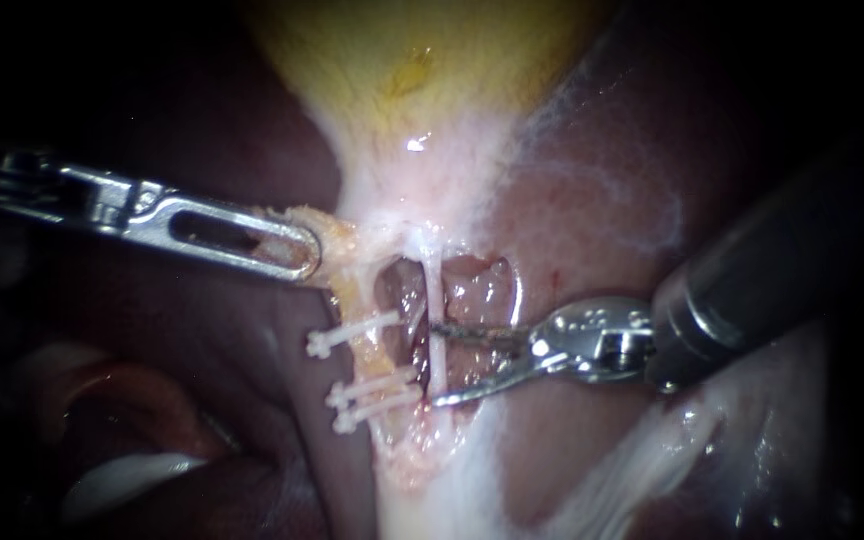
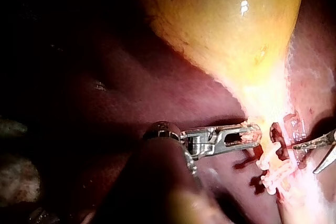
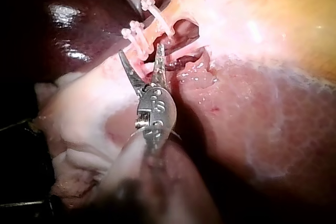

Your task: Go to the cutting position left tube

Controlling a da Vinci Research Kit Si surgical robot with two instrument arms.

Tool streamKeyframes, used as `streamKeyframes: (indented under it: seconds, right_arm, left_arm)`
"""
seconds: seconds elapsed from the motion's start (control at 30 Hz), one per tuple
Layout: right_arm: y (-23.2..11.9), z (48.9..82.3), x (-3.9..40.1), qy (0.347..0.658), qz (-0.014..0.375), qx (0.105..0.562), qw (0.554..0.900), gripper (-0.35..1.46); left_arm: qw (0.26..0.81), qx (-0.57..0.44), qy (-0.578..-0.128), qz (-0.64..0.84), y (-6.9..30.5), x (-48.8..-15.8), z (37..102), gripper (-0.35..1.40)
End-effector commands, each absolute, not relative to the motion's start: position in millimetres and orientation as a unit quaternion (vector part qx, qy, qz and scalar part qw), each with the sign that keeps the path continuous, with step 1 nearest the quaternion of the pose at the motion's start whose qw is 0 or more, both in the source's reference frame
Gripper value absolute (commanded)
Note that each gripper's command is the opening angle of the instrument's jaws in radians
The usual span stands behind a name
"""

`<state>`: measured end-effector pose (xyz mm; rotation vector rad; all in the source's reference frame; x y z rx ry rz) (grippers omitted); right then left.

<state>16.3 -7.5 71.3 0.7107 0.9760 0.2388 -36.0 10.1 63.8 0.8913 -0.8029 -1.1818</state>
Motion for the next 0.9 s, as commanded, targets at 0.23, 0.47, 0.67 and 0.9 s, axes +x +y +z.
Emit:
streamKeyframes:
  seconds: [0.23,0.47,0.67,0.9]
  right_arm:
    - [-7.4,71.6,17.3,0.458,0.113,0.332,0.817,1.04]
    - [-8.1,73.0,18.4,0.449,0.116,0.339,0.818,1.06]
    - [-8.4,73.8,19.1,0.445,0.112,0.346,0.819,1.06]
    - [-8.1,74.2,20.0,0.443,0.112,0.345,0.820,1.08]
  left_arm:
    - [0.666,0.395,-0.356,-0.524,10.1,-36.0,63.7,-0.35]
    - [0.666,0.393,-0.356,-0.525,10.1,-36.1,63.6,-0.35]
    - [0.666,0.393,-0.356,-0.525,10.0,-36.2,63.5,-0.35]
    - [0.666,0.394,-0.356,-0.525,10.0,-36.3,63.5,-0.35]
